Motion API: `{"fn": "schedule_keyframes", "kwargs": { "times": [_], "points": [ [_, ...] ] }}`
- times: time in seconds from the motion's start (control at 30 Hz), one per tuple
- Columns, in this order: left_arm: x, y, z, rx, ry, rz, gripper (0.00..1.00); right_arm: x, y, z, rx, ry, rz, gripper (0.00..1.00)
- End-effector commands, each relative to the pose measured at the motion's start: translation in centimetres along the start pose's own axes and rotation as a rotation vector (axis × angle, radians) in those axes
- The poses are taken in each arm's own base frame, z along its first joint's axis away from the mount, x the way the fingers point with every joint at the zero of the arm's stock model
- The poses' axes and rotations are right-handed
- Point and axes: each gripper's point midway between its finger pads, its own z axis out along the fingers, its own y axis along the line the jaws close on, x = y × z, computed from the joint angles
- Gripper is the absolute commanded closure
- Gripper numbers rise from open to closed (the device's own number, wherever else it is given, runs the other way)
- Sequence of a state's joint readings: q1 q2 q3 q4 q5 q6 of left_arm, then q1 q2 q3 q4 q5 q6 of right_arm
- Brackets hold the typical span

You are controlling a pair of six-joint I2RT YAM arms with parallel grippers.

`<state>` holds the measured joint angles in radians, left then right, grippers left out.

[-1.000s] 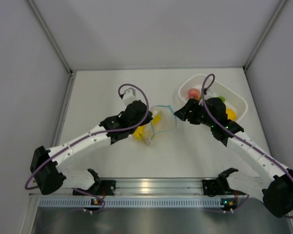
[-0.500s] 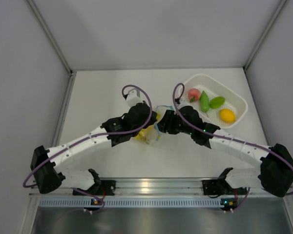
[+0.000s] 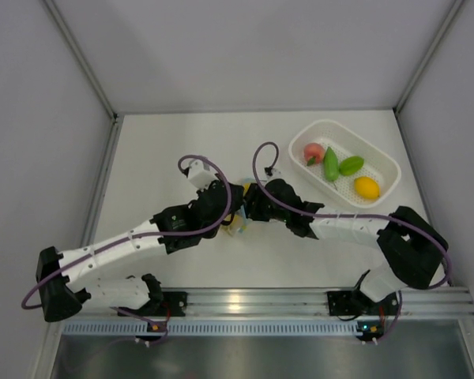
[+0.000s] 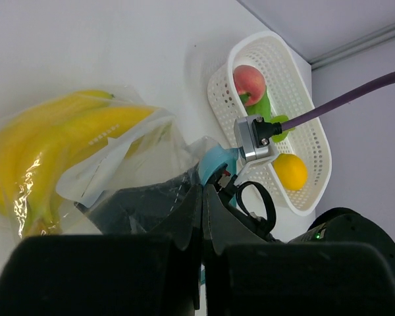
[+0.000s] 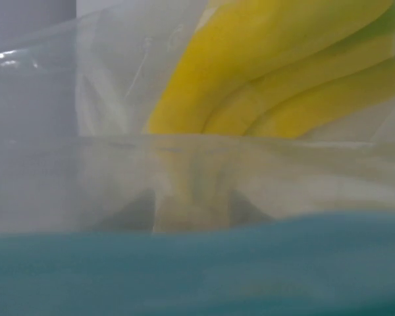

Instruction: Open the zip-top bag and remove the fake food

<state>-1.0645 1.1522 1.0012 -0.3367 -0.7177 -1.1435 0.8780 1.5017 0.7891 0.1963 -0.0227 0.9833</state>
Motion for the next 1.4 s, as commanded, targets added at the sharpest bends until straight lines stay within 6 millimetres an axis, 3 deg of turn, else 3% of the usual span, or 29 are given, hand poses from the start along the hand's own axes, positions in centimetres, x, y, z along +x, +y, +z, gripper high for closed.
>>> {"fn": "schedule_keyframes", "kwargs": {
  "times": [0.0,0.17,0.2,0.27,0.3,0.4,0.53,0.77,0.83,0.9,0.93,1.0,1.17,1.23,1.37],
  "points": [
    [-2.3,-0.2,-1.0,0.012,-0.116,-0.101,1.0,-2.7,4.9,0.8,-0.097,-0.14,0.079,0.51],
    [-3.1,0.2,-2.1,0.017,-0.16,-0.097,1.0,-0.9,5.3,2.5,-0.09,-0.12,0.096,0.52],
    [-3.5,-0.4,-2.3,0.028,-0.158,-0.084,1.0,-1.3,6.4,2.9,-0.101,-0.108,0.073,0.52],
    [-3.2,-0.7,-2.2,0.034,-0.141,-0.032,1.0,0.3,5.7,4.3,-0.065,-0.027,0.017,0.48],
    [-2.9,-0.8,-2.2,0.04,-0.128,-0.032,1.0,0.4,6.5,4.6,-0.086,-0.015,0.012,0.48],
    [-2.6,-0.6,-2.0,0.032,-0.124,-0.016,1.0,2.5,6.2,6.2,-0.071,0.046,-0.029,0.45],
    [-2.9,0.0,-1.9,0.013,-0.149,0.014,1.0,4.5,5.4,6.9,-0.017,0.11,-0.115,0.42],
    [-4.3,2.9,-2.5,-0.066,-0.216,0.08,1.0,9.3,4.4,5.3,-0.065,0.296,-0.229,0.36],
    [-4.2,3.4,-2.6,-0.076,-0.219,0.085,1.0,9.9,5.7,4.2,-0.156,0.333,-0.234,0.36],
    [-3.6,4.1,-2.4,-0.081,-0.204,0.09,1.0,10.6,5.6,3.3,-0.198,0.354,-0.225,0.37],
    [-3.3,4.3,-2.4,-0.082,-0.197,0.089,1.0,10.8,6.8,2.5,-0.259,0.365,-0.23,0.37],
    [-2.7,4.9,-2.3,-0.084,-0.182,0.08,1.0,11.3,6.8,1.9,-0.277,0.392,-0.237,0.38],
    [-2.6,5.6,-2.5,-0.084,-0.183,0.063,1.0,14.9,7.1,-0.7,-0.39,0.553,-0.279,0.38],
    [-2.5,5.6,-2.5,-0.081,-0.176,0.077,1.0,15.2,7.8,-1.6,-0.452,0.569,-0.277,0.37],
    [-2.3,5.3,-2.6,-0.068,-0.158,0.079,1.0,15.0,6.5,-2.0,-0.386,0.547,-0.269,0.37]
  ]
}}
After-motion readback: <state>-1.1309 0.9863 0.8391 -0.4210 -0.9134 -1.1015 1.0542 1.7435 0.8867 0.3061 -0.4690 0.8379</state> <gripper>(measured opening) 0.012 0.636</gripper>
